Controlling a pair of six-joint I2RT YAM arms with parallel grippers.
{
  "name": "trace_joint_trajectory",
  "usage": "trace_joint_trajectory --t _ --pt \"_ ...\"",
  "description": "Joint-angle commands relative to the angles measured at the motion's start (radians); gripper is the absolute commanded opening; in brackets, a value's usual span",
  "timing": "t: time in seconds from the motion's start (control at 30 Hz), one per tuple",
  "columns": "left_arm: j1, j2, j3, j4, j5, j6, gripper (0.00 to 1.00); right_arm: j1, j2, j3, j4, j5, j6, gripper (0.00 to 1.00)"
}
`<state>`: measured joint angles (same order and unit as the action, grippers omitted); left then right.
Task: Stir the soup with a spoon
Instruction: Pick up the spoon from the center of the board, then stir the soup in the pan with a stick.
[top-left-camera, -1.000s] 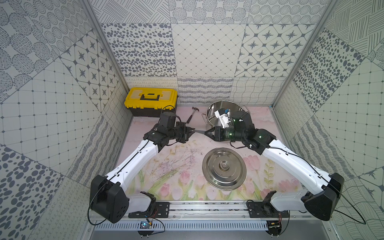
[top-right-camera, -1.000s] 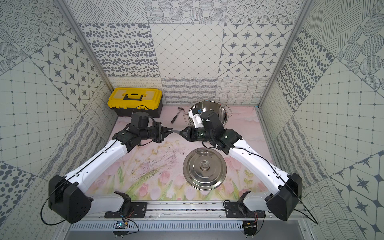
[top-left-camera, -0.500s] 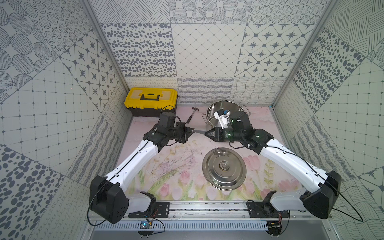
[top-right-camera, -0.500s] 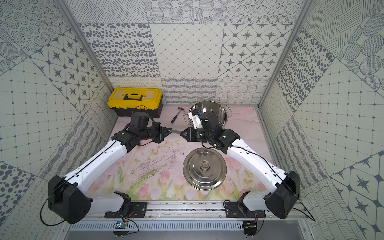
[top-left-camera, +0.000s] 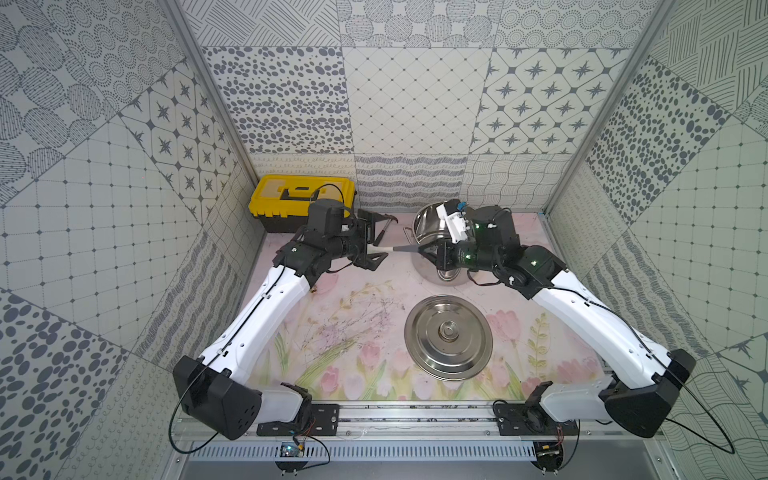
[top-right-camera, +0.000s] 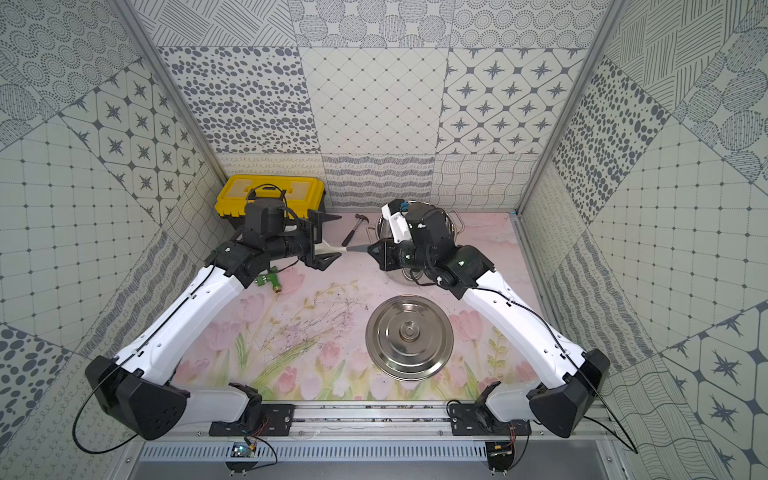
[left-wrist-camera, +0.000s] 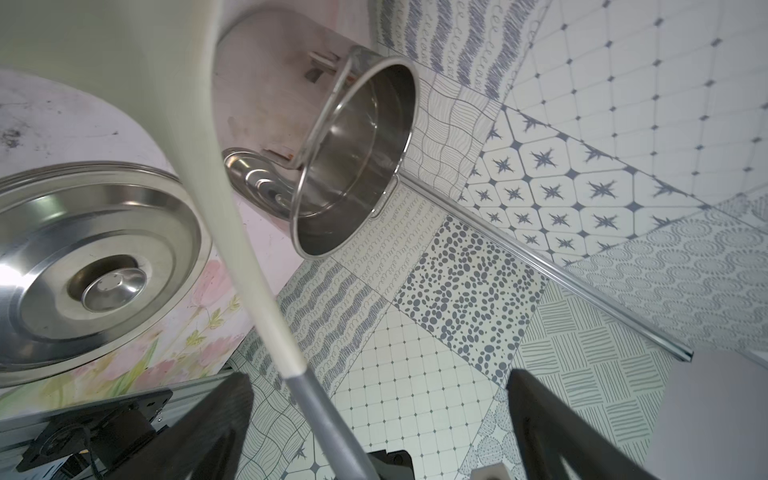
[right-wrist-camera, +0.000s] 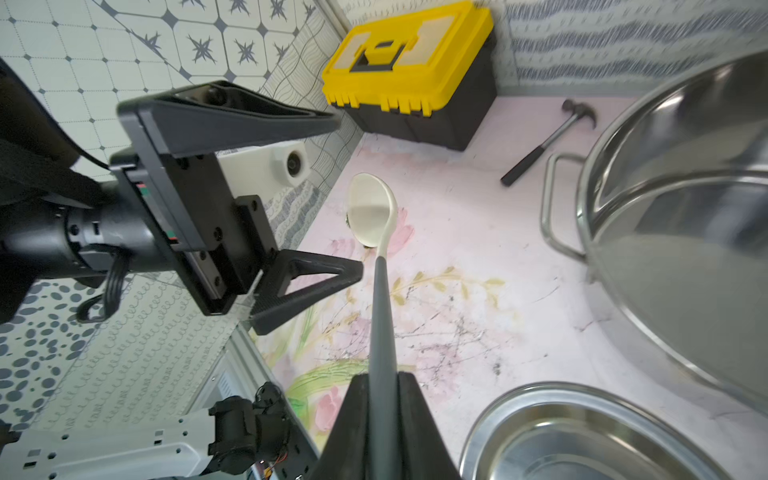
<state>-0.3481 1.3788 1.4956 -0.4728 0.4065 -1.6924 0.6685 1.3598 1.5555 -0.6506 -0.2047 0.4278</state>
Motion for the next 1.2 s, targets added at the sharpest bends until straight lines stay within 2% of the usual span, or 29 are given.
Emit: trace_joint_trajectory --t 0.0,0.13,0.27,0.43,0.6,0.73,0.87,1.07,1.17 --pt "0.018 0.046 0.259 -0.266 -0.033 0.297 1.00 -0.047 0.009 0.121 -0.074 0.169 -0.183 0.00" --pt "0.020 0.071 0.371 -0.364 -0.064 0.415 0.99 -0.073 0.019 0.204 -0.124 0.340 -0.342 0.00" --pt "0.020 0.074 0.394 -0.424 -0.091 0.492 1.00 -0.078 0.046 0.251 -0.164 0.517 -0.462 0.00" --pt "0.021 0.092 0.407 -0.472 -0.089 0.572 0.99 -0.084 0.064 0.251 -0.194 0.633 -0.539 0.00" --pt "0.013 0.135 0.452 -0.520 -0.088 0.696 1.00 -0.084 0.068 0.203 -0.259 0.636 -0.536 0.00" --pt "-0.005 0.165 0.475 -0.548 -0.129 0.828 1.00 -0.084 0.051 0.123 -0.285 0.594 -0.495 0.00" --pt "-0.036 0.184 0.476 -0.528 -0.173 0.905 0.99 -0.084 0.058 0.077 -0.296 0.541 -0.455 0.00" --pt "-0.156 0.189 0.494 -0.427 -0.298 1.021 1.00 -0.084 0.124 0.082 -0.298 0.493 -0.412 0.00" --pt "-0.188 0.183 0.477 -0.364 -0.314 1.051 1.00 -0.084 0.176 0.113 -0.296 0.476 -0.411 0.00"
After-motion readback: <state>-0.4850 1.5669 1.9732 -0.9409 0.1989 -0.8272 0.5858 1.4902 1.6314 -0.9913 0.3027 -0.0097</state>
